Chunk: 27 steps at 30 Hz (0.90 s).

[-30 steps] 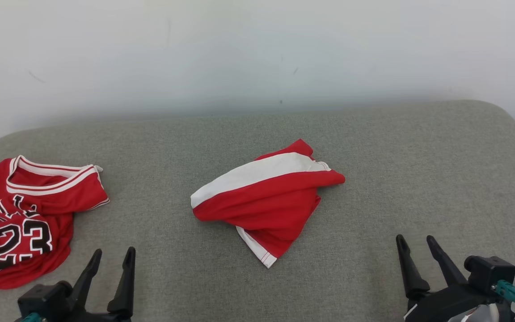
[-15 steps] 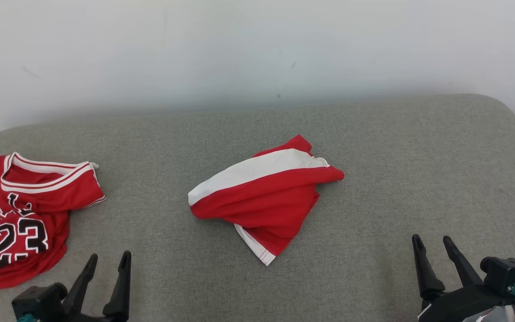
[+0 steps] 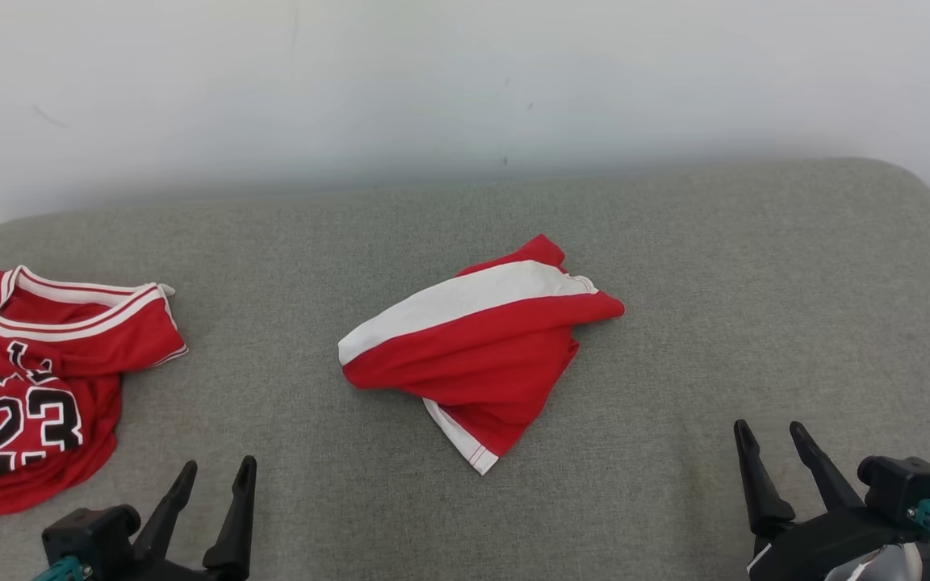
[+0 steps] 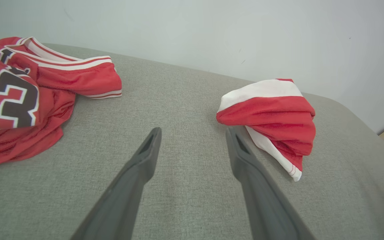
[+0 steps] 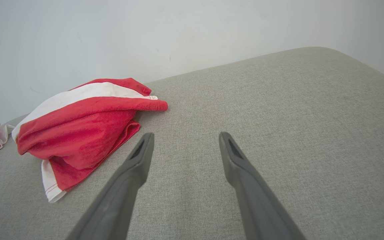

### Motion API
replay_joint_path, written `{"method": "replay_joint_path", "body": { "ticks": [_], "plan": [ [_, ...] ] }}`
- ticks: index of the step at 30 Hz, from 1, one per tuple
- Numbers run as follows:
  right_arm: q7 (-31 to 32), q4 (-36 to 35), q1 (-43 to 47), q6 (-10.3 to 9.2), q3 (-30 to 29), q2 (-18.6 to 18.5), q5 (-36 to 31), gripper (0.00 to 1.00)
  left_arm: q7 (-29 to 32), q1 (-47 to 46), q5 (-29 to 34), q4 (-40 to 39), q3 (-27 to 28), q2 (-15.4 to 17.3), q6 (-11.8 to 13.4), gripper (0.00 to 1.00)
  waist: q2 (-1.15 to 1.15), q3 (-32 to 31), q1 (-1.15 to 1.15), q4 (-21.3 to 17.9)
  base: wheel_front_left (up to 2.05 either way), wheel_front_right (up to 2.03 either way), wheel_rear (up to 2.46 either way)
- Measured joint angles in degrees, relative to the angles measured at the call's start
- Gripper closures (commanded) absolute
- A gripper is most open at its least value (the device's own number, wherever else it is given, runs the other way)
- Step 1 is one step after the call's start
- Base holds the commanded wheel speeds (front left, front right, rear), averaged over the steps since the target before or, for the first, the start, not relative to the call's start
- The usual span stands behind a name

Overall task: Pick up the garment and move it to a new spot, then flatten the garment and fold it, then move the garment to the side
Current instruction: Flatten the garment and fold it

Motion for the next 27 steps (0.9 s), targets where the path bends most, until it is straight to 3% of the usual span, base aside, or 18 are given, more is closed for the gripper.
{"method": "replay_joint_path", "body": {
  "ticks": [6, 10, 16, 22, 27],
  "plan": [
    [3.8, -0.8, -2.7, 0.52, 1.9, -0.9, -0.3, 0.0, 2.8, -1.3, -0.3, -0.7, -0.3, -0.3, 0.0, 0.0, 0.0, 1.8, 0.0, 0.2, 0.0, 0.0, 0.0],
    [8.1, -1.2, -7.3, 1.21, 2.5, -1.9, 0.1, 0.0, 6.7, -7.0, -1.2, 0.1, -0.9, -0.7, -0.2, 0.0, 0.0, 3.6, 0.0, 0.4, 0.0, 0.0, 0.0],
    [18.2, 0.2, -17.3, 4.03, 4.0, -5.6, 1.7, 0.0, 14.6, -16.1, -2.4, 3.6, -2.6, -1.5, -1.1, 0.0, 0.01, 7.2, 0.01, 1.0, 0.0, 0.0, 0.0],
    [28.4, 4.0, -27.2, 5.64, 4.4, -7.3, 5.0, 0.0, 21.7, -23.3, -3.2, 8.1, -4.8, -3.7, -1.1, 0.0, 0.01, 11.1, 0.01, 1.9, 0.0, 0.0, 0.0],
    [35.0, 7.3, -33.5, 6.06, 4.7, -8.3, 6.6, 0.0, 25.3, -28.1, -4.3, 10.6, -6.2, -7.5, -1.1, 0.0, 0.02, 14.0, 0.02, 3.5, 0.0, 0.0, 0.0]
  ]
}}
